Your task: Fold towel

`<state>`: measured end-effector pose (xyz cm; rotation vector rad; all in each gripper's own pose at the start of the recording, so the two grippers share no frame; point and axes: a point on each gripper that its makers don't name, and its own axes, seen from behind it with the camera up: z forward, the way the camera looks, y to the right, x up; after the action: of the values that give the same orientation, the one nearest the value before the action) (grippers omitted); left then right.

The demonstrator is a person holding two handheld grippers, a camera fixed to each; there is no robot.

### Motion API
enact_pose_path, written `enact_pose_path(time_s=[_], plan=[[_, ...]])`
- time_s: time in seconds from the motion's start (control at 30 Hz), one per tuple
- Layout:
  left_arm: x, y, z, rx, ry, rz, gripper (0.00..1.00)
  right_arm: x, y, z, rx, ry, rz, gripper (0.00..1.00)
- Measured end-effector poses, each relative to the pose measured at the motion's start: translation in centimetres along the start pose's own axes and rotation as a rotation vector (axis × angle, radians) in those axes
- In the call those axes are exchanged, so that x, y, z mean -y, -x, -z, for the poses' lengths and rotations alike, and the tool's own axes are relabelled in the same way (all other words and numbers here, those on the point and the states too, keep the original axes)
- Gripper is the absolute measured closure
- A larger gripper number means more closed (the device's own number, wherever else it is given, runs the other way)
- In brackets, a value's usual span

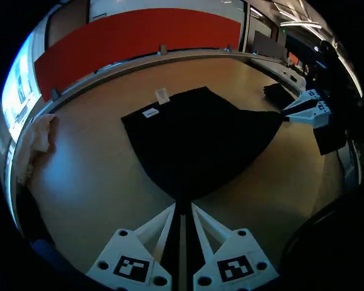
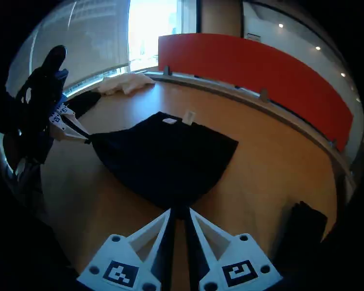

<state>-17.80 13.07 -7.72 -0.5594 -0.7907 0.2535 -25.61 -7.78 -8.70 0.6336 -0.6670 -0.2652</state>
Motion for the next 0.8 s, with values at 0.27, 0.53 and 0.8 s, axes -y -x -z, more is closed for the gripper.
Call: enact_pose_path(time_s=[0.27,0.53,0.8], plan=[[-0.9,-1.2,2.5,0.012,0.004,-0.005,0.93,0.1,-2.7,2.7,-0.047,0.008,0.008,0.87],[-2.1,-2.1,4.9,0.028,0.028,-0.013,0.93,0.6,-4.5,5.0,-0.075,0.006,0.016,0.87],[-3.0,-2.2,6.9,0.048,0.053,-0.036,0.93,1.6,-5.4,7.0,-0.095,0.000,0.004,0.87]])
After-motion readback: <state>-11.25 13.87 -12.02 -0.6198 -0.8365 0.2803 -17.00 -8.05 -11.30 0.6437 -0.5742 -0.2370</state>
